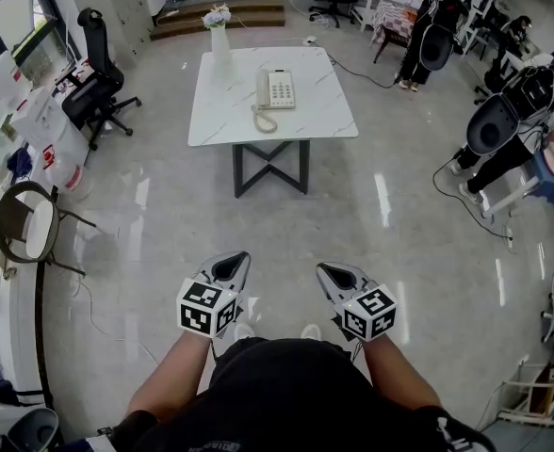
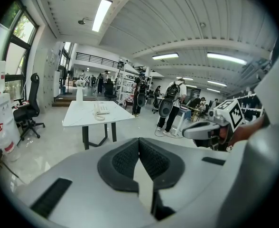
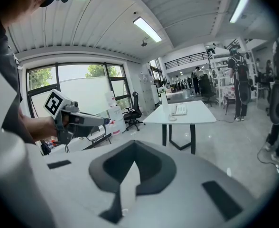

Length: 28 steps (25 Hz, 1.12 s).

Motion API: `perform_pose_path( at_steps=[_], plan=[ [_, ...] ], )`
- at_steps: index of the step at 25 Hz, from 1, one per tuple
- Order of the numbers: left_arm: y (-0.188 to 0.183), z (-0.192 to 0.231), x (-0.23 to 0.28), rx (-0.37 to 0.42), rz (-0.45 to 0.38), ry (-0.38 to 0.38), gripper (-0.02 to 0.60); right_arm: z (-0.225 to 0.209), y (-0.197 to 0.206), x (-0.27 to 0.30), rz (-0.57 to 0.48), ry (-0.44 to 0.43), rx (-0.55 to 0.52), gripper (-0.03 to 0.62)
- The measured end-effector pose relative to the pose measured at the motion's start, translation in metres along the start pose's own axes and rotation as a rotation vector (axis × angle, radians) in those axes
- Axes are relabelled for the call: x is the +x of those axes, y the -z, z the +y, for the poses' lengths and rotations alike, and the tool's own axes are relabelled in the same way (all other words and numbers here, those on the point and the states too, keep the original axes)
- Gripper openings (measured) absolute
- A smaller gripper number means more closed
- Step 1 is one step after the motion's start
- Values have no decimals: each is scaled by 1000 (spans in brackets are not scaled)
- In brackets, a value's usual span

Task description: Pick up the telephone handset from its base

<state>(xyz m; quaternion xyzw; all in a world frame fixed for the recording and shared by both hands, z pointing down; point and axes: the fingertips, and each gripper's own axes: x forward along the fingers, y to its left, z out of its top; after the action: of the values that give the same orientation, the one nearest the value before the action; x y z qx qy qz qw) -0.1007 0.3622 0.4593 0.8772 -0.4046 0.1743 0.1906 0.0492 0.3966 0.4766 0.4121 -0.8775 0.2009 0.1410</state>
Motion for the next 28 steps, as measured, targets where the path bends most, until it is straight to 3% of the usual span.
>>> perform_pose_path(
  at_steps=[19, 28],
  plan=[
    [-4, 7, 1, 9, -5, 6, 2, -1, 1, 9, 12, 8, 3, 2],
    [-1, 34, -14, 20, -9, 23, 2, 18, -3, 34, 9, 29, 6, 2]
  ],
)
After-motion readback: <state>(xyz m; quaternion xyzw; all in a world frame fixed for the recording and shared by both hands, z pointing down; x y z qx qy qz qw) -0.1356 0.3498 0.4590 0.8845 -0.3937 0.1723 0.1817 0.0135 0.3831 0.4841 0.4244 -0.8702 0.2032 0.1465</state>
